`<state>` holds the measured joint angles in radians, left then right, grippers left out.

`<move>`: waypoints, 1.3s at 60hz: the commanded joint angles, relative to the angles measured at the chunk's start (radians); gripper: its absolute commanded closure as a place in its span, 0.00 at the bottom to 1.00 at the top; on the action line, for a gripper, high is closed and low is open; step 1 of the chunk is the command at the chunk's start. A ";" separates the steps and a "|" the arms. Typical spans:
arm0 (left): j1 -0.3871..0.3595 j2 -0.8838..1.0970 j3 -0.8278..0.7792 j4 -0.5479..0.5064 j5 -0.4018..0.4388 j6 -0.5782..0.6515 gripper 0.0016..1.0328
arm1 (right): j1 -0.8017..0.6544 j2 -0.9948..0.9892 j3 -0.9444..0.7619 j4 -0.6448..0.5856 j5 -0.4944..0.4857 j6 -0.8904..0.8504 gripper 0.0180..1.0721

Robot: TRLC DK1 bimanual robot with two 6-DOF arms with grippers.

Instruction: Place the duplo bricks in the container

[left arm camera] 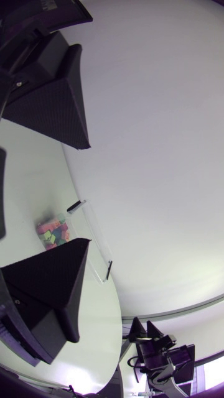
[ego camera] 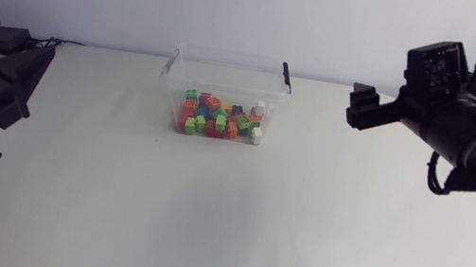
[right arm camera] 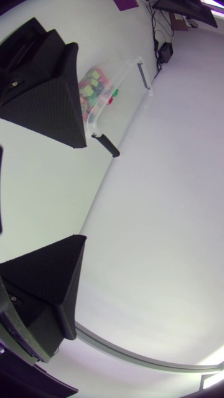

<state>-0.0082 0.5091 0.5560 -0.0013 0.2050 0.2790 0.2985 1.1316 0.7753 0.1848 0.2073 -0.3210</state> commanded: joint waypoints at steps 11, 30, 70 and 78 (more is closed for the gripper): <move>0.027 -0.063 -0.077 0.014 0.004 -0.052 0.04 | -0.048 -0.214 -0.174 0.004 0.009 0.000 0.04; 0.054 -0.118 -0.134 0.009 0.002 -0.072 0.04 | -0.078 -0.532 -0.344 -0.087 0.007 -0.027 0.04; 0.029 -0.343 -0.377 0.005 -0.112 -0.191 0.04 | -0.206 -0.908 -0.602 -0.160 -0.111 0.165 0.04; 0.023 -0.395 -0.433 0.004 -0.141 -0.219 0.04 | -0.235 -0.978 -0.656 -0.168 -0.141 0.214 0.04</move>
<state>0.0227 0.1432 0.1642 -0.0021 0.0792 0.1013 0.0807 0.1890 0.1616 0.0246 0.0780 -0.1581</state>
